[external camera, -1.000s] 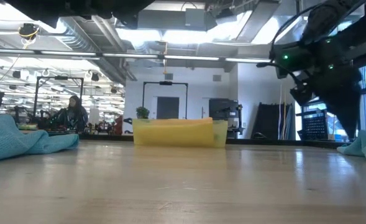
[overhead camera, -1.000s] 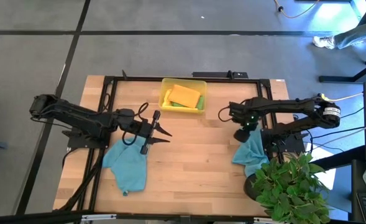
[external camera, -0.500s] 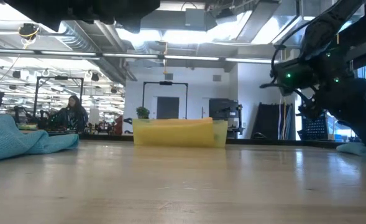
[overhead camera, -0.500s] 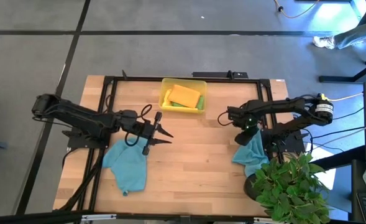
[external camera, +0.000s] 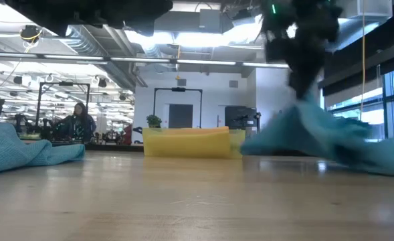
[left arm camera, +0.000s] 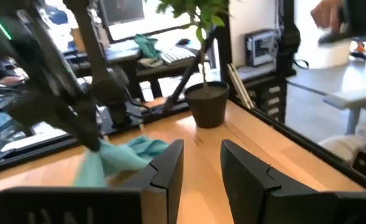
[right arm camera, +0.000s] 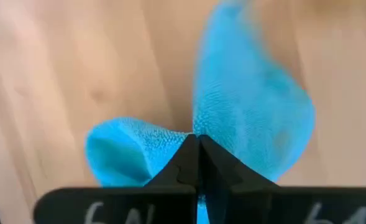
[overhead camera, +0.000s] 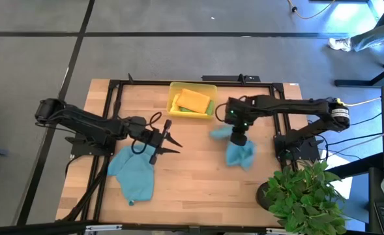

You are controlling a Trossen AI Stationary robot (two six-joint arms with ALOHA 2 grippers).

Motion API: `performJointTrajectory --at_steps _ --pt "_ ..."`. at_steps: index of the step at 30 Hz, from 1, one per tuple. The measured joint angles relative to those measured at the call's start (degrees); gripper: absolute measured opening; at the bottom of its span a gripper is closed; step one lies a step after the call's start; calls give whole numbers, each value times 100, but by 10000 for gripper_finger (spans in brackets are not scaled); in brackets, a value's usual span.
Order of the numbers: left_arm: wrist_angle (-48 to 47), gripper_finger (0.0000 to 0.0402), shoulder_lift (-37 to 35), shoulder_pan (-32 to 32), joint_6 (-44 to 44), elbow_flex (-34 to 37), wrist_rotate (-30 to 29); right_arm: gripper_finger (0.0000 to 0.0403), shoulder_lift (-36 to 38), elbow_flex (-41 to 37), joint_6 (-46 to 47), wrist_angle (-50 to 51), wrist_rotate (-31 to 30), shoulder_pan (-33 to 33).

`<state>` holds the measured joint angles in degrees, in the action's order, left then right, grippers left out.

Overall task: Fold microfiber towels
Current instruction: Fold the right blue towel

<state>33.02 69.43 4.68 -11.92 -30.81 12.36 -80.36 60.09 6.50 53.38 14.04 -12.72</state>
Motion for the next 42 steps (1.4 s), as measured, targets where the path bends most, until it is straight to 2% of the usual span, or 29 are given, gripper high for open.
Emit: performJointTrajectory --at_steps 5,9,14,17,23,27,29,32,34,38,42 --pt "28 97 201 -7 -38 -2 -28 6 0 937 -1136 -97 0 613" --pt "47 97 383 -6 -38 0 -398 6 0 1463 -1312 -89 -114 983" --pt "302 106 731 -6 -11 0 -1218 6 0 1855 -1446 3 -279 1220" --pt "416 116 981 -17 -313 -42 -1339 6 0 1930 -1451 17 -511 1266" --pt "1143 137 1683 118 -1199 -293 -1333 6 0 1943 -1323 -15 -519 1190" --pt "1171 139 2209 150 -1686 -614 -1364 6 0 1943 -1254 -21 -513 1084" --pt "1161 139 2455 192 -1955 -781 -1677 6 0 1943 -1221 -38 -511 1039" --pt "1156 139 2763 281 -2223 -1040 -2745 6 0 1943 -1148 -37 -511 1009" --pt "1108 140 2878 339 -2321 -1162 -3224 6 0 1943 -1149 -37 -506 989" --pt "767 154 2896 433 -2266 -1235 -3248 6 0 1943 -1152 -39 -503 983" --pt "584 187 2898 444 -2010 -1237 -3275 6 0 1943 -1150 -41 -503 983"
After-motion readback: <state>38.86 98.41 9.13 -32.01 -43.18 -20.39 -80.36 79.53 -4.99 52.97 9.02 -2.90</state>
